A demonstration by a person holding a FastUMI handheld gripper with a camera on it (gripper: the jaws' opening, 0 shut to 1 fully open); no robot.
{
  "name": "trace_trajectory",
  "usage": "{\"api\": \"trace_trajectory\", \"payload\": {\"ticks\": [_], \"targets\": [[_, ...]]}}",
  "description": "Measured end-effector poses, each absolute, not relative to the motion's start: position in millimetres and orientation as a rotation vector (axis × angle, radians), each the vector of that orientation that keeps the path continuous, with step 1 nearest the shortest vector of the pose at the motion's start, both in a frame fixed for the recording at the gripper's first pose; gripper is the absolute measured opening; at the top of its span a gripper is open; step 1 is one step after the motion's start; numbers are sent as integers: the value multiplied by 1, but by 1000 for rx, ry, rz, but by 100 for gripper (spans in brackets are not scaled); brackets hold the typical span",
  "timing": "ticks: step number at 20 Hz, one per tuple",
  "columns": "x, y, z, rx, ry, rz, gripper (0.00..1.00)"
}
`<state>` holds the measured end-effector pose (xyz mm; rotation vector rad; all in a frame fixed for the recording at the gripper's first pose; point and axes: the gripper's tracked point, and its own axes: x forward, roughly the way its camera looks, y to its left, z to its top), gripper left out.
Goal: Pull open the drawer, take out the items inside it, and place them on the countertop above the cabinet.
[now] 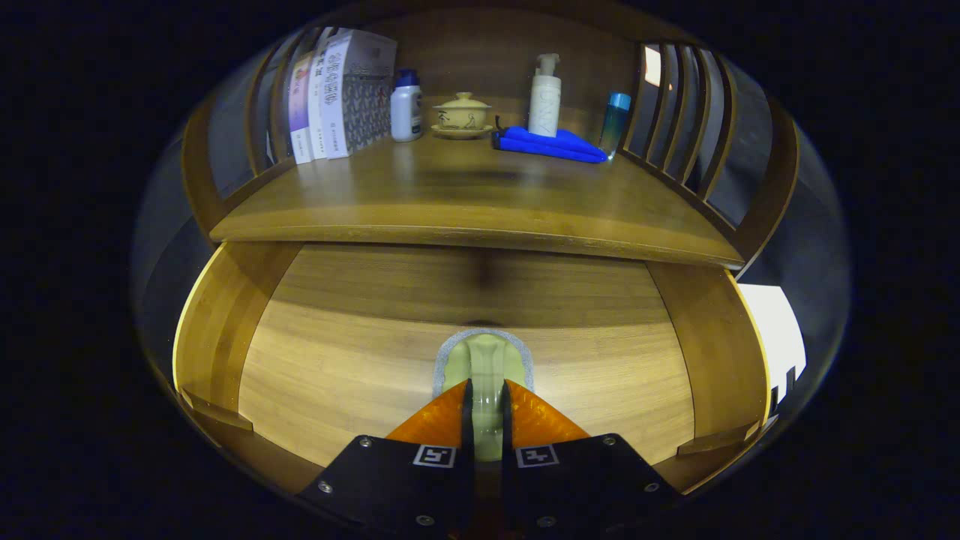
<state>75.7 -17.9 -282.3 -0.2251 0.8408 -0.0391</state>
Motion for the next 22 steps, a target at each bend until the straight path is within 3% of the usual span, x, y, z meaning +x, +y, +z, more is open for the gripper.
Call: {"api": "trace_trajectory", "payload": {"ticks": [10,22], "targets": [[66,-7,-200,-329,638,-14,15],[141,-4,-129,-255,488,-43,14]]}}
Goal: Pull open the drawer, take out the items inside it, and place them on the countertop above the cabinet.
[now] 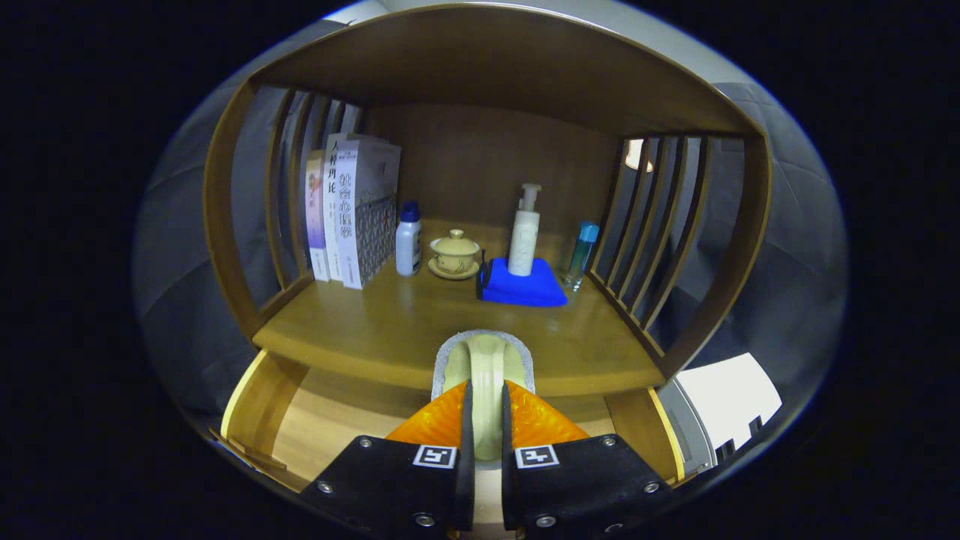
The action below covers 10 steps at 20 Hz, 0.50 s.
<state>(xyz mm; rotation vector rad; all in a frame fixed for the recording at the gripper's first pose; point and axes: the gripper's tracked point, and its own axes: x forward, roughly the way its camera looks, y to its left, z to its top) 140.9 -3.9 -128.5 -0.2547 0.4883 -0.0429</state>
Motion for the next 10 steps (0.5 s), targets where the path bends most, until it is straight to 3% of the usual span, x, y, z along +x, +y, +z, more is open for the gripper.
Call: {"api": "trace_trajectory", "payload": {"ticks": [10], "targets": [[218,20,-143,-242,473,27,14]]}}
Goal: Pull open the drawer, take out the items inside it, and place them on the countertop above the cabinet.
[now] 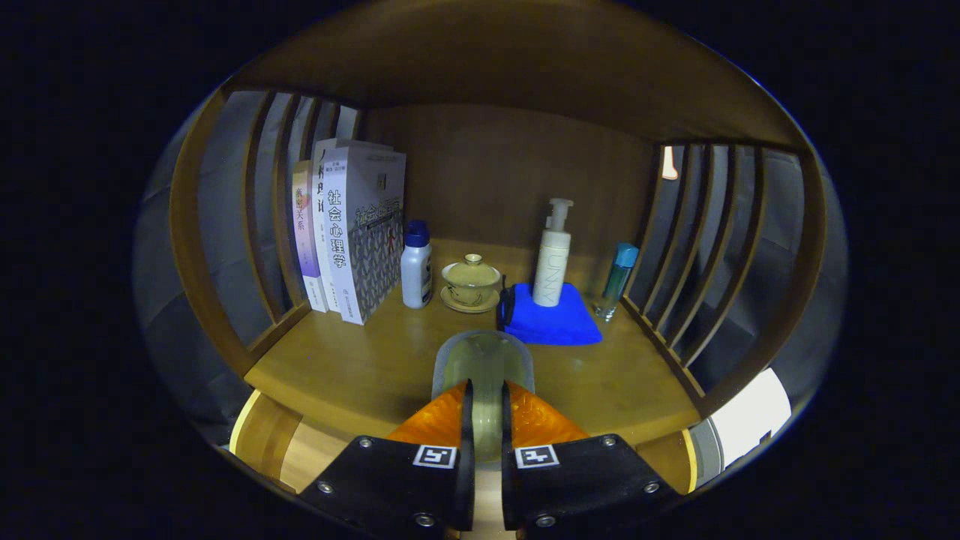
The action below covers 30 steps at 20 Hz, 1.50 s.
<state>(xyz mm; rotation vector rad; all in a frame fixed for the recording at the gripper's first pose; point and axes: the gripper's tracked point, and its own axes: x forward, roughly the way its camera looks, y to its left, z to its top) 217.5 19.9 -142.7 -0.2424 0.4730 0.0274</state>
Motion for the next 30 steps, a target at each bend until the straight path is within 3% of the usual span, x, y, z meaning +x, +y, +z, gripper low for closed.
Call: {"api": "trace_trajectory", "payload": {"ticks": [15,26,29,30], "targets": [[284,12,-158,-162,433,35,20],[280,12,-173,-113,485,71,27],[269,24,-164,-33,460,112,39],[265,23,-156,-2,436,112,49]]}}
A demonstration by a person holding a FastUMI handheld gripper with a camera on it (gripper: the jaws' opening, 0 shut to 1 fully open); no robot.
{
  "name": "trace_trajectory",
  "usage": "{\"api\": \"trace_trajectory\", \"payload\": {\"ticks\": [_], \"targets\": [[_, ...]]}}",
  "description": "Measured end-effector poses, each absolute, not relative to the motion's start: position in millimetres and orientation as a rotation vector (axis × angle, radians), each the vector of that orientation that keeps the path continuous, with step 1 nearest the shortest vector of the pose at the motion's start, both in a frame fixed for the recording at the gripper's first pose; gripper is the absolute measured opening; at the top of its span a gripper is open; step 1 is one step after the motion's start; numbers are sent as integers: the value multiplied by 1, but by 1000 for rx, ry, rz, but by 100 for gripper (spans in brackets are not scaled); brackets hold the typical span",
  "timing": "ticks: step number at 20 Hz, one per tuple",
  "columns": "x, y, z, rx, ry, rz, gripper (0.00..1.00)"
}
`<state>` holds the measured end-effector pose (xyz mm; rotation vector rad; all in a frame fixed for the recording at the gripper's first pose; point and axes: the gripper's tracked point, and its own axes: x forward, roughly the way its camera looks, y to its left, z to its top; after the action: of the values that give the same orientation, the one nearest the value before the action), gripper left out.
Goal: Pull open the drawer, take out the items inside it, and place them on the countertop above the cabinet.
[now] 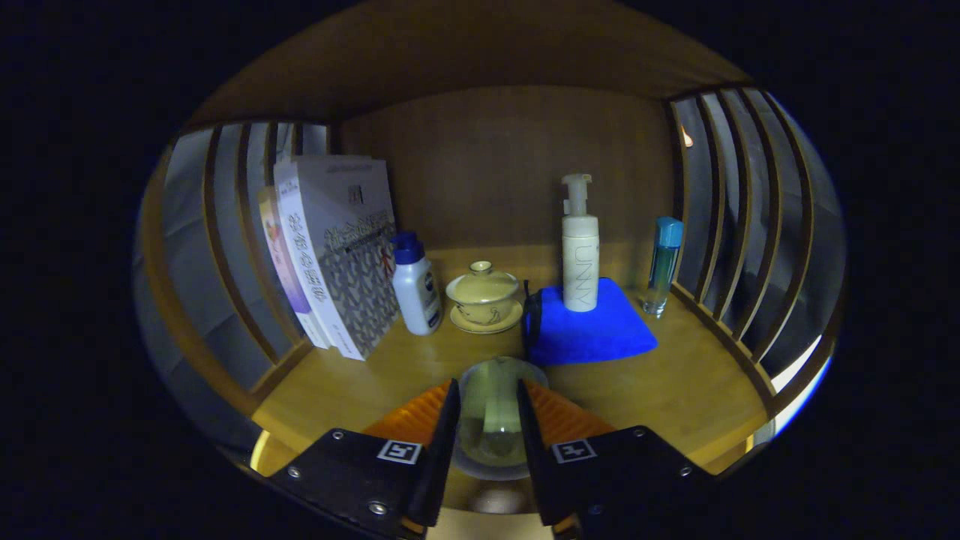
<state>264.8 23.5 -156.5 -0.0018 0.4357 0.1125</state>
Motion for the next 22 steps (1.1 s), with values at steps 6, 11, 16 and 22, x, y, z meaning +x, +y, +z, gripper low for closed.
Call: {"api": "trace_trajectory", "payload": {"ticks": [6,11,16,22], "targets": [[211,8,-93,78,256,85,95],[141,-9,-59,-28,141,47,95],[61,9,-50,-54,5,57,94],[-29,42,-85,-105,-11,131,95]]}}
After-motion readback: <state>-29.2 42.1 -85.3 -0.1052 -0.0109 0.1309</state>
